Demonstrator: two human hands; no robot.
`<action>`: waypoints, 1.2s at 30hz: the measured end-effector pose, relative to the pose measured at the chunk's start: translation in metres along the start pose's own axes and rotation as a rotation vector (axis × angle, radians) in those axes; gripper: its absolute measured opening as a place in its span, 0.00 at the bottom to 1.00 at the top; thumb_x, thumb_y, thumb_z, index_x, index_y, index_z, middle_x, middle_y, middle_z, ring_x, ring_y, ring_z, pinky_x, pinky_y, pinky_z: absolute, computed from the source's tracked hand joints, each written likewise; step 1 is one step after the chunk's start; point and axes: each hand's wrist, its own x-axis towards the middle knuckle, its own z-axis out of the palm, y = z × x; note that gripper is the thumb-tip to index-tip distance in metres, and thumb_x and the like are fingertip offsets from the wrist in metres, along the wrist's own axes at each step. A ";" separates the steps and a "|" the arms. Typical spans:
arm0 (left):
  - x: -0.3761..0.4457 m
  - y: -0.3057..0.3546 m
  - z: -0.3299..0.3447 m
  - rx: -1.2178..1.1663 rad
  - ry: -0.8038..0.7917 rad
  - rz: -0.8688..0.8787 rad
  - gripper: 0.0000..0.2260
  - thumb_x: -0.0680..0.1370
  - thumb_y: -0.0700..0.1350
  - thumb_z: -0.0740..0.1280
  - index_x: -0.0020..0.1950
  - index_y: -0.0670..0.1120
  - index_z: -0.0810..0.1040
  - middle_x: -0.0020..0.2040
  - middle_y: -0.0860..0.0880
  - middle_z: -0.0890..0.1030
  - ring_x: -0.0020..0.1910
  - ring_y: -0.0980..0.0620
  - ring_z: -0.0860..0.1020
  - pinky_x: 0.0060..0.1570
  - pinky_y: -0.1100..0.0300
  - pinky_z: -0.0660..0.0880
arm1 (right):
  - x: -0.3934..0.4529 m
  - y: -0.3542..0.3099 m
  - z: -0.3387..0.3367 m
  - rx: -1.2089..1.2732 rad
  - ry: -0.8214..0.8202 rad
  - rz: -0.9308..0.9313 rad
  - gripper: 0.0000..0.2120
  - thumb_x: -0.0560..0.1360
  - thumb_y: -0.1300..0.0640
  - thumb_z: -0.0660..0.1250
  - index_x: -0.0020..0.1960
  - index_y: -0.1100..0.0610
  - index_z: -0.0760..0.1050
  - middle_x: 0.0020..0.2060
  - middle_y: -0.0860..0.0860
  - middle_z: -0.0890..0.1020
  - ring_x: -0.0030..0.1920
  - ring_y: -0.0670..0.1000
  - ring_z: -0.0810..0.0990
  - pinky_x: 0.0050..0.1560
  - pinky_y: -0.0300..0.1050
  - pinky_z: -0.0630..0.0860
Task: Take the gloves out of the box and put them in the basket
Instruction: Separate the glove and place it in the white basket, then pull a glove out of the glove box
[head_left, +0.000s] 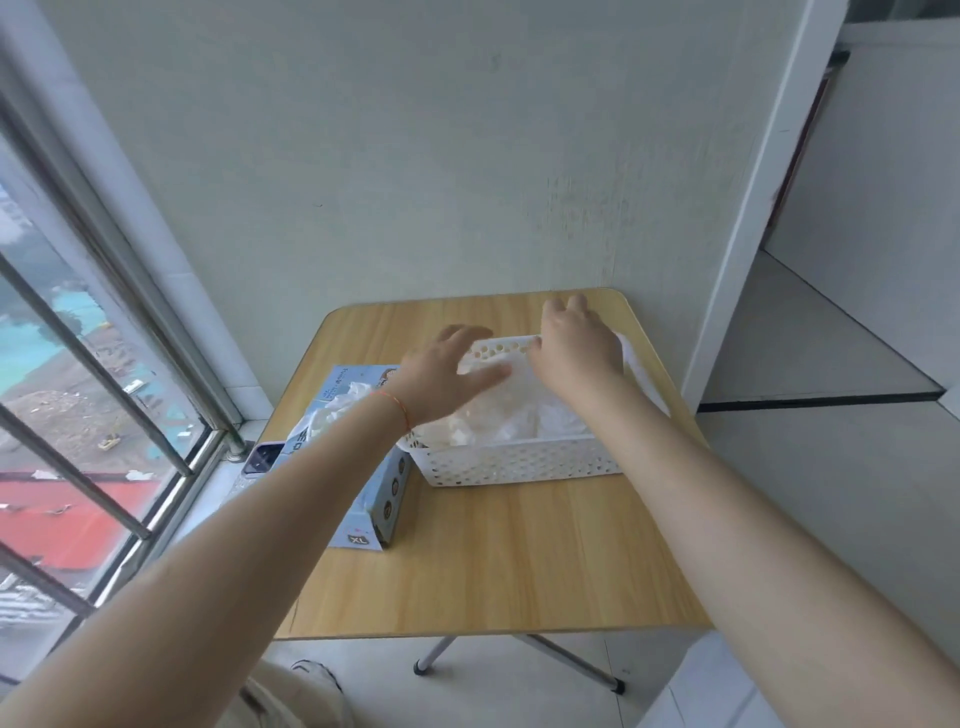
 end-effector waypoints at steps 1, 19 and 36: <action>-0.004 -0.006 -0.009 -0.012 0.076 -0.012 0.23 0.79 0.59 0.64 0.72 0.53 0.70 0.73 0.52 0.67 0.69 0.48 0.69 0.69 0.51 0.66 | 0.002 -0.013 -0.001 0.068 -0.027 -0.056 0.08 0.78 0.58 0.59 0.55 0.61 0.70 0.53 0.57 0.74 0.52 0.59 0.75 0.39 0.47 0.66; -0.086 -0.112 -0.057 -0.175 -0.079 -0.351 0.34 0.69 0.61 0.75 0.71 0.54 0.68 0.65 0.54 0.74 0.64 0.53 0.73 0.62 0.58 0.69 | -0.011 -0.155 0.037 0.230 -0.320 -0.381 0.06 0.75 0.58 0.64 0.47 0.50 0.79 0.48 0.46 0.81 0.54 0.51 0.77 0.59 0.50 0.70; -0.092 -0.114 -0.051 -0.514 0.219 -0.244 0.36 0.60 0.66 0.75 0.66 0.60 0.71 0.64 0.57 0.74 0.63 0.56 0.73 0.61 0.61 0.70 | 0.003 -0.160 -0.006 0.830 -0.027 -0.157 0.06 0.78 0.56 0.62 0.44 0.58 0.72 0.37 0.45 0.74 0.38 0.45 0.72 0.36 0.32 0.67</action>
